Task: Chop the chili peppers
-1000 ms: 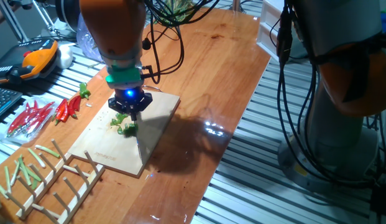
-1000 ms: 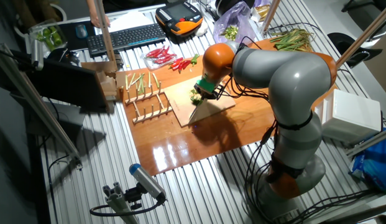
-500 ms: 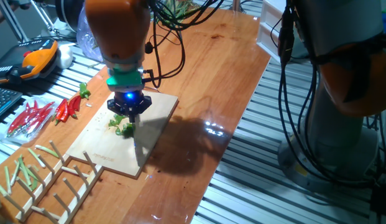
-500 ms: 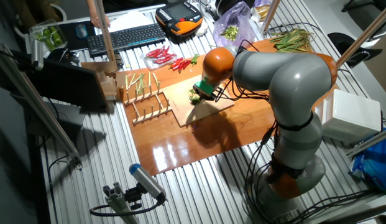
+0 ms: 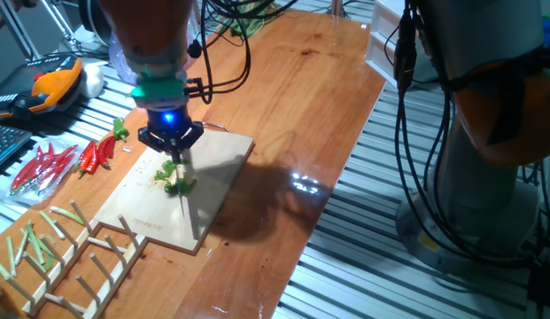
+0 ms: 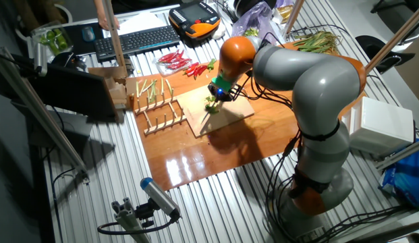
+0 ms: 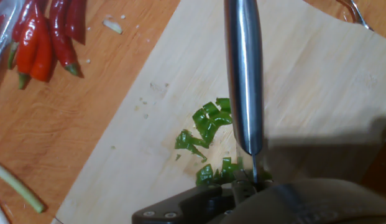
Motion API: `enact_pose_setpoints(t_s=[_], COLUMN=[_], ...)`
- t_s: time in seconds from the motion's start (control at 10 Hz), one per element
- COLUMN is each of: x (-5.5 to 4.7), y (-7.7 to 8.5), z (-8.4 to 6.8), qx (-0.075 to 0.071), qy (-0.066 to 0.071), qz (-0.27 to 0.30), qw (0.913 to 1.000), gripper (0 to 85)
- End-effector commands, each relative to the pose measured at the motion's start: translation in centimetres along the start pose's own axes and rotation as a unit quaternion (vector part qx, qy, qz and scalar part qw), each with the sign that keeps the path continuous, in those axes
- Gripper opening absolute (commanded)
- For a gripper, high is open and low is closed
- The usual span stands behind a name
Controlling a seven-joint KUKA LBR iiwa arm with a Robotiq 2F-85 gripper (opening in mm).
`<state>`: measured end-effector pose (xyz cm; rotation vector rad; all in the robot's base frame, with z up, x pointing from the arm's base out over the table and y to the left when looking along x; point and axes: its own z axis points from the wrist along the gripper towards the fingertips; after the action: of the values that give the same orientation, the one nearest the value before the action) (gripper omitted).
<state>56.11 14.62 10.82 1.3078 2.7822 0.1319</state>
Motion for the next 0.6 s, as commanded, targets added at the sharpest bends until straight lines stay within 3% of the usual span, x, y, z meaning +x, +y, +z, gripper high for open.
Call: enact_pose_setpoints(t_s=[0.0,0.3,0.4,0.5], x=[0.1,0.7,0.7,0.5], y=[0.0,-0.6,-0.7,-0.6], z=[0.3,1.7,1.8,1.4], qx=[-0.003,-0.007,-0.009,-0.011], qy=[-0.003,-0.023,-0.018,0.002], qz=[0.004,0.012,0.009,0.003], qw=[1.0,0.9996,0.9998,0.9999], gripper=[0.0,0.0,0.0,0.0])
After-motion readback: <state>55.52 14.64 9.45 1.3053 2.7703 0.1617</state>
